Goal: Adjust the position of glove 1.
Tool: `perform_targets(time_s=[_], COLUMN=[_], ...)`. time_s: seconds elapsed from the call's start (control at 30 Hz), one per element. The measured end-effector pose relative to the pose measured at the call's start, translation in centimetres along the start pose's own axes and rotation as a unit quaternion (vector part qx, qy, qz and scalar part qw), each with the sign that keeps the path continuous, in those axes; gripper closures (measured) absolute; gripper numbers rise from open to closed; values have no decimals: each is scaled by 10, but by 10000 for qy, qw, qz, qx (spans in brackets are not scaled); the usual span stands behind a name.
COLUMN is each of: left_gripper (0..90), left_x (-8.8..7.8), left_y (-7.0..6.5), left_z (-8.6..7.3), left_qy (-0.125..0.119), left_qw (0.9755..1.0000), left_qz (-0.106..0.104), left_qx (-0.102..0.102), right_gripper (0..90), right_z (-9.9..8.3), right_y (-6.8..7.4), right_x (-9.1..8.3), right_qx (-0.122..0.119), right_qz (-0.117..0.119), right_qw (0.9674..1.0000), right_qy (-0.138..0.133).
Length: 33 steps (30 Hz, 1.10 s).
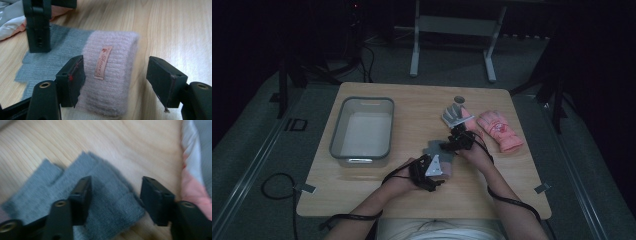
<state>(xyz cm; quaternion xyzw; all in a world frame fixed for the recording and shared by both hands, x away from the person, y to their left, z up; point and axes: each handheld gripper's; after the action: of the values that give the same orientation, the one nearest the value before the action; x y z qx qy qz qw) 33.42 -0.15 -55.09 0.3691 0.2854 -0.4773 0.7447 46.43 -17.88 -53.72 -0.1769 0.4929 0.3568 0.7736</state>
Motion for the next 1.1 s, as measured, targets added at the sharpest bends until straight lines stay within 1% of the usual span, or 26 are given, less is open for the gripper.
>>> perform_targets(time_s=[0.03, 0.07, 0.13, 0.17, 0.2, 0.23, 0.27, 0.3, 0.33, 0.37, 0.4, 0.43, 0.47, 0.5, 0.53, 0.57, 0.67, 0.7, 0.73, 0.77, 0.8, 0.87, 0.9, 0.93, 1.0, 1.1], left_gripper=[310, 310, 317, 350, 350, 380, 455, 485, 485, 519, 613, 613, 643, 675, 681, 687, 698, 698, 703, 703, 707, 709, 711, 711, 714, 716], left_x=[0, 1, 3, 4, 4, 4, 4, 4, 3, 2, 1, -1, -2, -4, -4, -4, -6, -7, -8, -10, -12, -15, -18, -20, -26, -34], left_y=[-1, -2, -5, -7, -7, -7, -7, -6, -4, -2, 2, 5, 8, 12, 12, 14, 16, 18, 19, 21, 22, 25, 26, 27, 30, 34], left_z=[0, 1, 2, 3, 4, 4, 5, 5, 5, 5, 5, 5, 5, 6, 6, 6, 7, 7, 8, 8, 9, 11, 12, 14, 17, 21], left_qy=[27, 88, 150, 206, 232, 287, 321, 316, 304, 280, 258, 246, 246, 229, 229, 224, 204, 231, 223, 226, 231, 249, 249, 257, 304, 339], left_qw=[10000, 9998, 9994, 9989, 9987, 9981, 9975, 9976, 9979, 9985, 9990, 9994, 9996, 9996, 9996, 9995, 9992, 9990, 9989, 9986, 9985, 9984, 9983, 9983, 9984, 9985], left_qz=[31, 129, 212, 316, 346, 427, 514, 508, 465, 412, 329, 243, 145, 48, 48, -3, -88, -114, -137, -191, -198, -208, -207, -205, -170, -149], left_qx=[37, 150, 212, 266, 283, 327, 375, 352, 319, 248, 161, 72, -14, -139, -139, -220, -347, -362, -399, -437, -465, -472, -495, -484, -439, -404], right_gripper=[397, 397, 399, 414, 414, 433, 496, 518, 518, 544, 645, 645, 675, 708, 708, 724, 737, 737, 739, 739, 740, 741, 741, 741, 741, 741], right_z=[-1, -1, -2, -3, -3, -3, -4, -4, -4, -4, -5, -5, -5, -4, -4, -3, -3, -3, -3, -3, -2, -1, 1, 1, 6, 10], right_y=[-2, -2, -2, -3, -3, -4, -2, -2, -2, -1, -1, -1, 0, 2, 2, 3, 4, 4, 5, 5, 6, 7, 9, 9, 14, 18], right_x=[1, 1, 3, 4, 4, 4, 3, 3, 3, 3, 3, 3, 3, 3, 3, 1, -4, -4, -8, -8, -16, -19, -26, -26, -39, -46], right_qx=[75, 75, 163, 251, 251, 258, 236, 234, 234, 237, 256, 256, 244, 153, 153, 49, -30, -30, -51, -51, -41, -52, -77, -77, -171, -225], right_qz=[74, 74, 136, 205, 205, 236, 287, 339, 339, 358, 538, 538, 593, 611, 611, 583, 619, 619, 659, 659, 732, 733, 735, 735, 690, 655], right_qw=[9999, 9999, 9998, 9995, 9995, 9994, 9993, 9992, 9992, 9991, 9982, 9982, 9979, 9980, 9980, 9983, 9981, 9981, 9977, 9977, 9967, 9965, 9959, 9959, 9953, 9949], right_qy=[-33, -33, -7, -5, -5, -1, -14, -17, -17, -24, -21, -21, -27, -14, -14, 1, -64, -64, -173, -173, -358, -404, -524, -524, -658, -728])
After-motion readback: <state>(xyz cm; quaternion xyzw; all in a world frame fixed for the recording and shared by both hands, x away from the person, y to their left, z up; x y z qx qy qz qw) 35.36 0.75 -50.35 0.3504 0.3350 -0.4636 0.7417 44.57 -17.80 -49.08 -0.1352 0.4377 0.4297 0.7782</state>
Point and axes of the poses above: each handheld gripper's, and its own axes: x roughly forward along the jaws, z roughly out of its top, y roughly to its left, and after that the axes turned 10 degrees about y, right-handed
